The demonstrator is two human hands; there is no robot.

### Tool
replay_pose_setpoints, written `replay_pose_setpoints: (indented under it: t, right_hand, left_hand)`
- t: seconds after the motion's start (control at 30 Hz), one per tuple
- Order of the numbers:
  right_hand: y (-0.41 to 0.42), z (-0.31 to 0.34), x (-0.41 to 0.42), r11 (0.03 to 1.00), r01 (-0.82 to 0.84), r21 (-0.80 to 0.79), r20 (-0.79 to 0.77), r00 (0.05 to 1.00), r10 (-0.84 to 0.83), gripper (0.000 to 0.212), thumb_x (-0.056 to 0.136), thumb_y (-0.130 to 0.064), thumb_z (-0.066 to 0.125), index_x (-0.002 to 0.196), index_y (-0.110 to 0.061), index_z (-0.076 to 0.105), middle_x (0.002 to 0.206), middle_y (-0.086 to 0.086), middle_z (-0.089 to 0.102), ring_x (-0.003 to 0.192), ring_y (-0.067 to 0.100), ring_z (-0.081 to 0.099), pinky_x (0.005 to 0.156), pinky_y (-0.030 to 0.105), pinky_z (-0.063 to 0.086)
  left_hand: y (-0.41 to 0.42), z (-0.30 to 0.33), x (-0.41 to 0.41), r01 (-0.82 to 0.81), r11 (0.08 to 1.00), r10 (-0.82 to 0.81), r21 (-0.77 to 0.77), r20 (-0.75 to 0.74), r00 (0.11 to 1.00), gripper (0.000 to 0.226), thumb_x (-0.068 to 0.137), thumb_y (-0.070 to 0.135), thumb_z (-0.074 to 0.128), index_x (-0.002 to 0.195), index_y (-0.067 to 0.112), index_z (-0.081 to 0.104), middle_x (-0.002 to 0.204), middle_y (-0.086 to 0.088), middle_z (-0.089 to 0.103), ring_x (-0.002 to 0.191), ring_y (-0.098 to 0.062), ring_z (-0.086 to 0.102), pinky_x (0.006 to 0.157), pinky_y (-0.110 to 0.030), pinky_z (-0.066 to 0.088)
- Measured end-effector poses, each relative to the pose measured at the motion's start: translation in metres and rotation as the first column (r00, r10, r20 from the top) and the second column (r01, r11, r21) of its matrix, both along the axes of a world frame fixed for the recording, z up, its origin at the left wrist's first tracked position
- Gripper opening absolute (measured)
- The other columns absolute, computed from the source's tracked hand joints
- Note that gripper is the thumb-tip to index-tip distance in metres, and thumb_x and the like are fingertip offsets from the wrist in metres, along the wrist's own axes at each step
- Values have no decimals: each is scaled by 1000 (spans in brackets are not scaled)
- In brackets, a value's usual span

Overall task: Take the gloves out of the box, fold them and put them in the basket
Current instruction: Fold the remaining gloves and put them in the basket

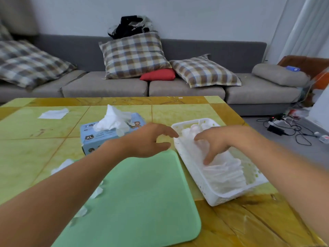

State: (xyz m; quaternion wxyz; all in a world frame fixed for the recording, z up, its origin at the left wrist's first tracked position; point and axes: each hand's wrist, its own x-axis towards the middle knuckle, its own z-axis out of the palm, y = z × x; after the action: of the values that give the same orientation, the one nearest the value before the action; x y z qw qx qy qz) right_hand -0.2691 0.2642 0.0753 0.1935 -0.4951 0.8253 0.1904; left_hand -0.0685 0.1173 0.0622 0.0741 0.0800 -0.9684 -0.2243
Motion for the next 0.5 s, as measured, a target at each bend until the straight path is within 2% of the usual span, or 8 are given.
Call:
replay_pose_setpoints:
  t: [0.03, 0.1, 0.17, 0.2, 0.27, 0.37, 0.43, 0.5]
  right_hand:
    - [-1, 17, 9, 999, 1, -50, -67, 998, -5, 99, 74, -59, 82, 155, -32, 32, 153, -6, 42, 131, 20, 50, 102, 38, 48]
    - [-23, 43, 51, 961, -127, -245, -162, 983, 89, 76, 82, -56, 76, 147, -31, 47, 140, -5, 54, 121, 19, 56, 97, 39, 50]
    - [-51, 47, 100, 850, -223, -478, -67, 974, 218, 55, 85, -50, 75, 134, -29, 60, 124, -6, 64, 107, 15, 61, 90, 35, 51]
    - [-65, 41, 120, 805, -178, -565, 60, 965, 256, 50, 85, -48, 77, 129, -28, 64, 115, -7, 66, 99, 13, 63, 86, 33, 52]
    - [-95, 23, 150, 769, -26, -639, 276, 925, 261, 55, 81, -48, 81, 127, -23, 65, 111, -6, 68, 93, 12, 65, 80, 29, 49]
    - [-144, 5, 166, 677, 206, -707, 374, 921, 111, 83, 78, -56, 80, 144, -17, 49, 137, 2, 58, 114, 20, 60, 84, 30, 45]
    - [-175, 7, 169, 632, 342, -695, 446, 895, 7, 100, 79, -60, 77, 155, -12, 33, 155, 5, 42, 134, 26, 49, 96, 35, 46]
    - [-205, 8, 171, 632, 389, -670, 450, 890, -71, 108, 79, -62, 77, 157, -9, 24, 162, 7, 33, 141, 29, 42, 101, 39, 46]
  left_hand:
    - [-13, 1, 13, -49, 999, 50, 21, -41, 998, 27, 95, 23, 66, 122, 26, 68, 120, 19, 66, 105, 9, 56, 88, -8, 42]
    - [-46, 1, 58, -195, 980, 194, -30, -30, 980, 20, 91, 30, 71, 111, 31, 69, 109, 17, 67, 98, 6, 60, 83, -10, 46]
    - [-77, -3, 99, -325, 921, 345, -214, 61, 937, 35, 85, 43, 74, 118, 34, 65, 120, 11, 64, 111, -9, 59, 92, -28, 49]
    - [-88, -6, 115, -370, 875, 419, -313, 106, 902, 49, 82, 51, 75, 125, 33, 61, 128, 8, 60, 119, -15, 56, 97, -35, 47]
    - [-105, -14, 149, -432, 817, 524, -381, 178, 833, 80, 69, 67, 78, 136, 33, 52, 140, 7, 51, 126, -19, 47, 103, -38, 44]
    - [-120, -34, 201, -444, 835, 545, -326, 380, 747, 110, 56, 75, 81, 148, 35, 37, 148, 8, 39, 133, -20, 38, 109, -41, 40]
    - [-124, -51, 218, -412, 864, 503, -289, 445, 741, 102, 62, 66, 84, 147, 34, 38, 144, 7, 40, 130, -19, 40, 107, -39, 41]
    - [-128, -63, 220, -398, 882, 470, -252, 418, 777, 77, 75, 54, 82, 140, 32, 48, 135, 6, 48, 122, -18, 49, 100, -34, 44]
